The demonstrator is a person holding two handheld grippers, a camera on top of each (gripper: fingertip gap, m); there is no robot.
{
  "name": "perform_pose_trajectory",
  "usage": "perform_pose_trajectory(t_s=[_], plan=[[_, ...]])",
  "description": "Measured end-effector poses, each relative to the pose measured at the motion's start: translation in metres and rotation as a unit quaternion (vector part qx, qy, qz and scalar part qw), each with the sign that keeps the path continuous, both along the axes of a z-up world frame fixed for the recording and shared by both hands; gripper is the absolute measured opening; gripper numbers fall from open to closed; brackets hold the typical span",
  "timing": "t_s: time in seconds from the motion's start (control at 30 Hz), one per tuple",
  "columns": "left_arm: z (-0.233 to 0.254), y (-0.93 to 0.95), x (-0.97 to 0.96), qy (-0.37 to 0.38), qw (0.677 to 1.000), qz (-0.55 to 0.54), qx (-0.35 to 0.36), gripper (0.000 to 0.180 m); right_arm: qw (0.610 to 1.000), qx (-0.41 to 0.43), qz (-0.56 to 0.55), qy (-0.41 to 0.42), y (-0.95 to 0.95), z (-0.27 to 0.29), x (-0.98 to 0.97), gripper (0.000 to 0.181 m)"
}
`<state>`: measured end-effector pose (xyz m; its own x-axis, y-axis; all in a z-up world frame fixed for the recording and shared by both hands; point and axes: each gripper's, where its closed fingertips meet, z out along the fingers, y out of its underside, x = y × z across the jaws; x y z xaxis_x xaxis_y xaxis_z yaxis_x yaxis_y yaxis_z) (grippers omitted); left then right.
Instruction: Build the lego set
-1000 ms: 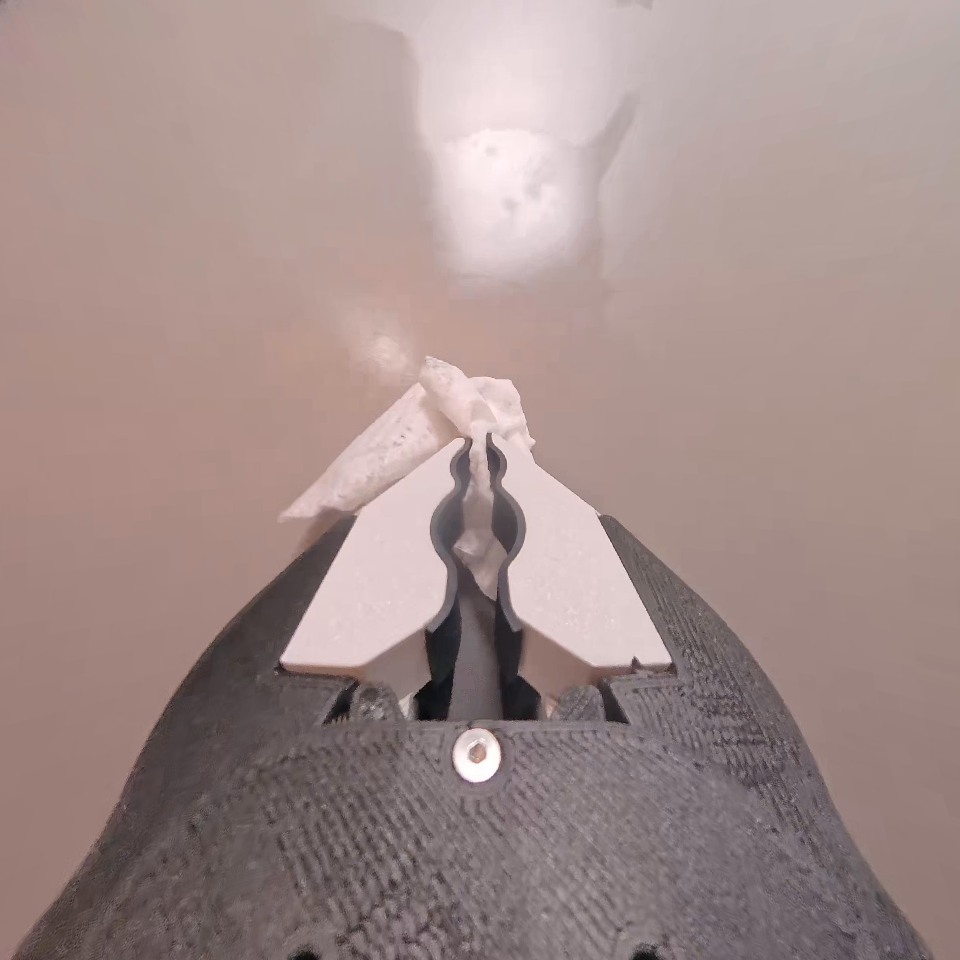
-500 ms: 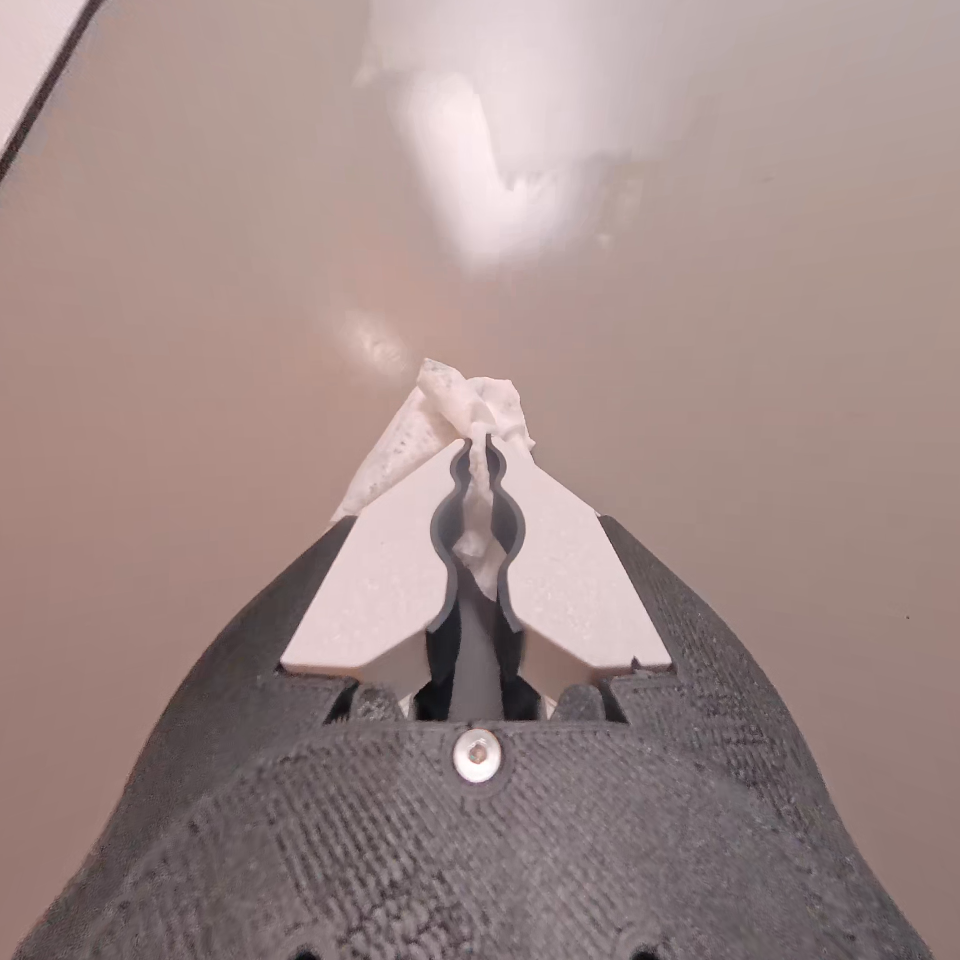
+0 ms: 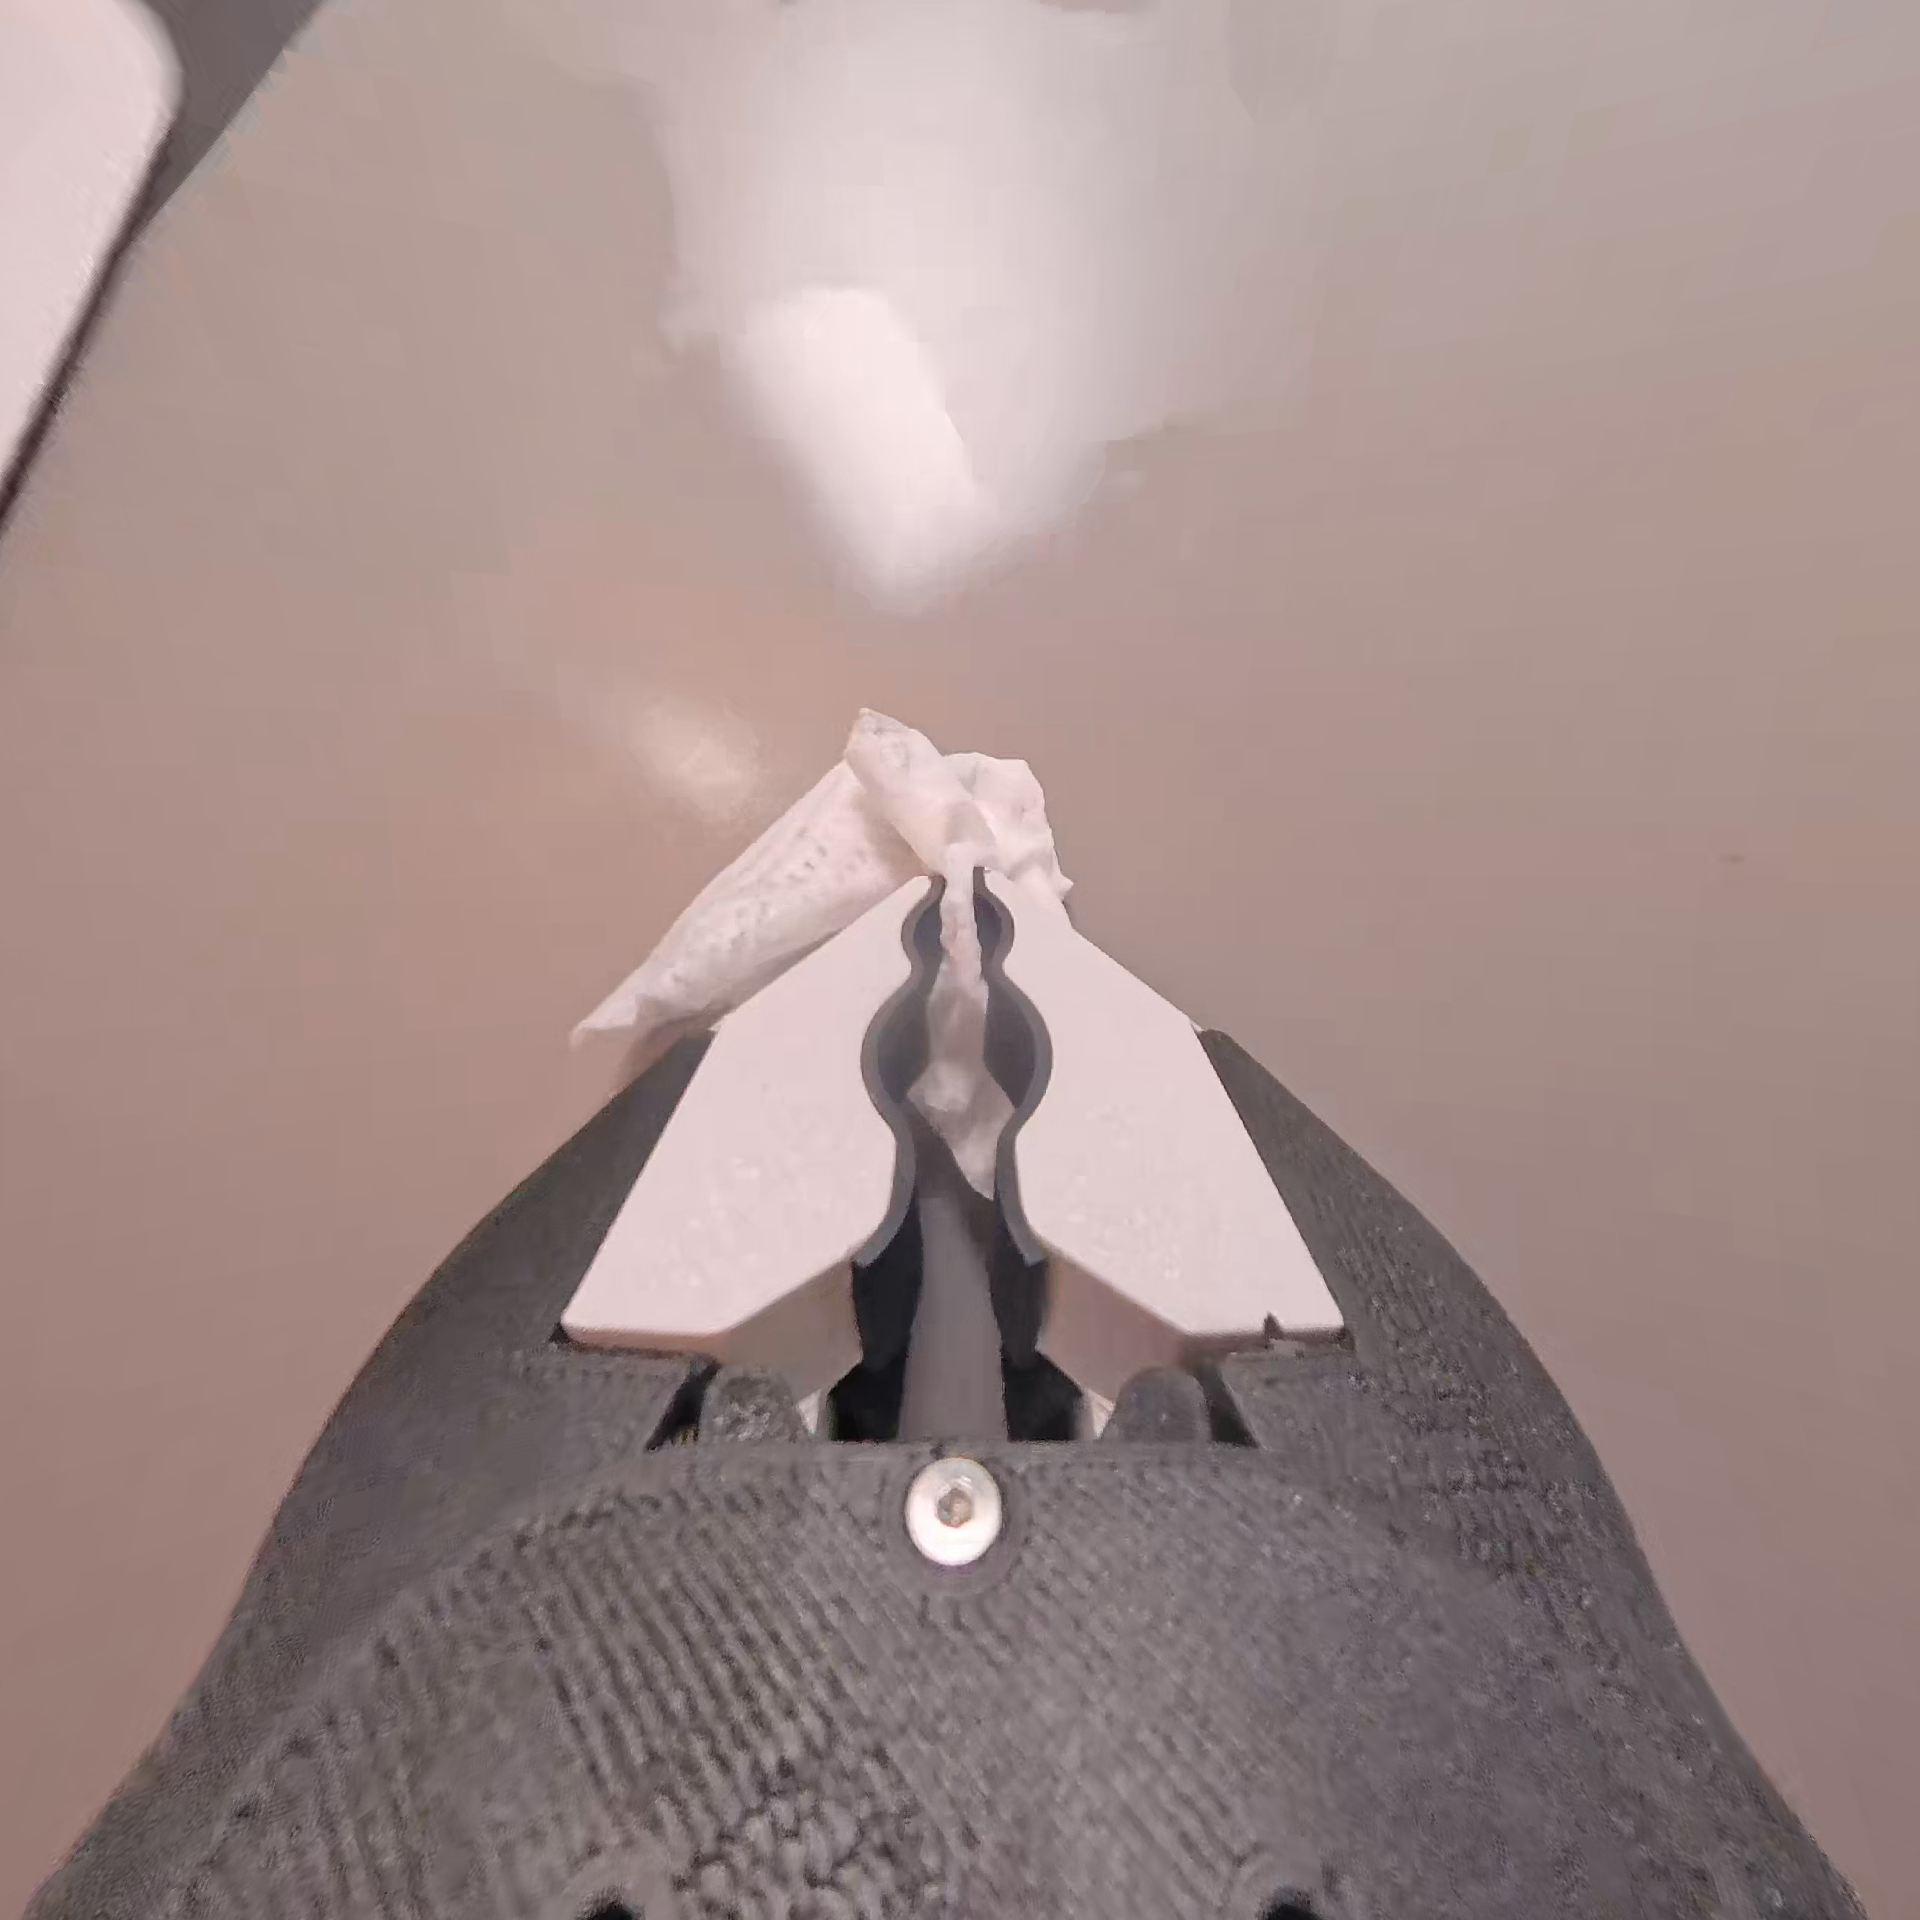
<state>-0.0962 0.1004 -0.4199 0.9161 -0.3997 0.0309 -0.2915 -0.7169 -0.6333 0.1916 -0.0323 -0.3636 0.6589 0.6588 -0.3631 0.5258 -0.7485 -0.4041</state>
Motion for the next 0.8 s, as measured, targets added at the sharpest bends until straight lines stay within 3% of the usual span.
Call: perform_pose_trajectory(t_s=[0.1, 0.27, 0.63, 0.8], plan=[[0.0, 0.026, -0.065, -0.011, 0.995, 0.098, 0.003, 0.001, 0.999, -0.011, -0.033, -0.008, -0.003, -0.005, 0.016, 0.018], [-0.001, 0.095, -0.116, -0.013, 0.987, 0.163, 0.008, 0.001, 0.999, -0.019, -0.043, -0.019, -0.007, -0.011, 0.016, 0.018], [-0.001, 0.149, -0.09, -0.019, 0.989, 0.148, 0.004, 0.002, 0.998, -0.023, -0.061, -0.018, -0.01, -0.008, 0.013, 0.017], [-0.002, 0.106, -0.148, -0.007, 0.981, 0.195, 0.011, 0.002, 0.997, -0.033, -0.071, -0.013, -0.006, -0.014, 0.014, 0.017]])
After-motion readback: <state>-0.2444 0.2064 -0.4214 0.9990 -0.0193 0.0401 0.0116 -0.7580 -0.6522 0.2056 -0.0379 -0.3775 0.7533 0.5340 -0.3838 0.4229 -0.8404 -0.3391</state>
